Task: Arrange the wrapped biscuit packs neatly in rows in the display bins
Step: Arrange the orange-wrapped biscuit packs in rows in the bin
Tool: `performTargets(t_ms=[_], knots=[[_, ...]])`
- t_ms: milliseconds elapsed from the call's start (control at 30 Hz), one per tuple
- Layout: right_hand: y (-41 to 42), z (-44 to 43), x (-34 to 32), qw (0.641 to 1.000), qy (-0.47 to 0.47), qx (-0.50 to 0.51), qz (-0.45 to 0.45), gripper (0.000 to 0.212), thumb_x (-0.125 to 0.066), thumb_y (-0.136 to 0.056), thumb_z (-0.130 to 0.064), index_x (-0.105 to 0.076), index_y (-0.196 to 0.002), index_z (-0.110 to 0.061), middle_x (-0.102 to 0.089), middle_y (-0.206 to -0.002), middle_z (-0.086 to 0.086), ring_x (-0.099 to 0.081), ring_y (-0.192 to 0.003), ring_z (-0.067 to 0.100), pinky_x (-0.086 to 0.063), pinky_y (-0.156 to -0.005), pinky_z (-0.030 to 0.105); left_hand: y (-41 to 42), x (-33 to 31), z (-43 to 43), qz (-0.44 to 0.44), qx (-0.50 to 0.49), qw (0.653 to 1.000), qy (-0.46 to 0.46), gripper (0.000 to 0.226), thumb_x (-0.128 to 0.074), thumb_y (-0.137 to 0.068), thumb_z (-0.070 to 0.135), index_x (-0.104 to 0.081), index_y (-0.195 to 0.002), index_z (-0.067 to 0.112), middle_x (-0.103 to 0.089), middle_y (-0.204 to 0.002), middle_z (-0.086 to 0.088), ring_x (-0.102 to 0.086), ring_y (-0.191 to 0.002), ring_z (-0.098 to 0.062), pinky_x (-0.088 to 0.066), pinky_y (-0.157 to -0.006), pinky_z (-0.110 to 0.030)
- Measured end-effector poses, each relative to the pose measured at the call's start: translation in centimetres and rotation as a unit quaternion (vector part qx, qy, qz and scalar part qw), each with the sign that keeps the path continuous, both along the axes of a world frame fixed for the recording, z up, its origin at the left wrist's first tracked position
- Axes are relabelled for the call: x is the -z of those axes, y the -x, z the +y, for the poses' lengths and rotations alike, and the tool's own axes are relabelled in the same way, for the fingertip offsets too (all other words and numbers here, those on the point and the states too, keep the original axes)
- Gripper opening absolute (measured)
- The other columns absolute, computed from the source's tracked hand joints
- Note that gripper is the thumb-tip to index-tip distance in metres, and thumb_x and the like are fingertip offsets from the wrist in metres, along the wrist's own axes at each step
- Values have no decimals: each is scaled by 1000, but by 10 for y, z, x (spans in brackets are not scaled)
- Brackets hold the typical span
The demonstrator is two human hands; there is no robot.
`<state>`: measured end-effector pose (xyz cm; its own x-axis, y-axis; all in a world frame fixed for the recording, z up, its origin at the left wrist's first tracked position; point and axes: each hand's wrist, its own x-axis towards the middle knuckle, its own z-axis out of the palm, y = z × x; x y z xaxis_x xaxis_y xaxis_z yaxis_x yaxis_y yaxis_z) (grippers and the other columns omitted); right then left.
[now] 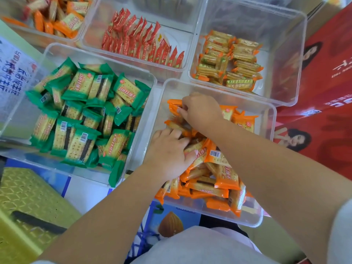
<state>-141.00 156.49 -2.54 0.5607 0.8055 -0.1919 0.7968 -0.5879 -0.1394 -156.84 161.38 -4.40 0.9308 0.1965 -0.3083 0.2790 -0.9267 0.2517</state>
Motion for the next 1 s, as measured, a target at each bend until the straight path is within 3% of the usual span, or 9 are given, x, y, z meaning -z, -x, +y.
performTargets(t_ms=[67, 167, 267, 400, 600, 700, 800, 900, 1000], knots=[[-1, -10, 1, 999, 18, -20, -18, 40, -41, -104, -45, -68, -100, -16, -63, -103, 7, -61, -95, 28, -42, -73, 38, -2, 0, -2, 10, -1, 1000, -15, 78, -12, -86, 69, -52, -139, 28, -56, -126, 2, -46, -120, -25, -33, -105, -43], [-3, -31, 5, 999, 23, -21, 18, 38, -36, -106, -41, -67, -109, -19, -65, -110, 3, -60, -107, 26, -40, -87, 38, -4, -1, -4, 18, -7, 999, -31, 86, -10, -86, 71, -41, -149, 22, -55, -132, 0, -46, -123, -26, -35, -104, -44], [-5, -49, 7, 998, 13, -19, 65, 34, -49, -100, -41, -65, -125, -23, -65, -118, 2, -57, -116, 25, -43, -99, 42, -11, 0, -4, 44, -10, 998, -40, 92, -5, -84, 74, -35, -153, 21, -52, -136, -4, -43, -125, -27, -34, -102, -46], [0, -60, 5, 997, 18, -11, 69, 51, -67, -87, -44, -59, -134, -25, -61, -127, 1, -54, -121, 25, -43, -102, 43, -20, 2, -2, 76, -8, 996, -47, 96, 0, -80, 77, -30, -155, 25, -46, -146, -5, -39, -131, -29, -32, -103, -48], [-1, -41, 0, 998, 40, 3, 53, 43, -57, -94, -53, -61, -125, -24, -61, -119, 5, -53, -117, 30, -40, -94, 41, -9, 2, 1, 29, 4, 999, -26, 81, -10, -86, 72, -44, -145, 29, -54, -139, 0, -45, -123, -27, -35, -99, -45], [-6, -24, -1, 995, 56, -25, 72, 49, -55, -97, -45, -48, -143, -28, -65, -124, 5, -51, -118, 31, -40, -95, 43, -9, 2, 1, 23, -18, 1000, 0, 71, -17, -86, 71, -35, -146, 36, -54, -134, -2, -46, -119, -29, -36, -98, -46], [-15, -18, -2, 979, 89, -37, 181, 59, -51, -101, -25, -31, -156, -37, -60, -138, 5, -54, -123, 30, -44, -100, 41, -21, -2, 5, 67, -13, 998, 0, 72, -13, -81, 74, -33, -144, 47, -50, -136, -6, -44, -122, -32, -35, -99, -50], [-24, -26, 0, 968, 65, -22, 241, 52, -46, -105, -20, -37, -152, -40, -57, -143, 3, -56, -122, 27, -45, -99, 37, -35, -5, 9, 99, 14, 995, -13, 65, -18, -90, 72, -32, -148, 47, -46, -141, -10, -45, -126, -34, -39, -99, -52], [-25, -32, 7, 973, 19, -6, 232, 41, -50, -104, -28, -49, -145, -33, -65, -130, 1, -58, -115, 25, -46, -92, 34, -42, -10, 14, 84, 29, 996, -5, 53, -27, -101, 56, -41, -147, 36, -45, -135, -10, -51, -118, -32, -44, -92, -45]])
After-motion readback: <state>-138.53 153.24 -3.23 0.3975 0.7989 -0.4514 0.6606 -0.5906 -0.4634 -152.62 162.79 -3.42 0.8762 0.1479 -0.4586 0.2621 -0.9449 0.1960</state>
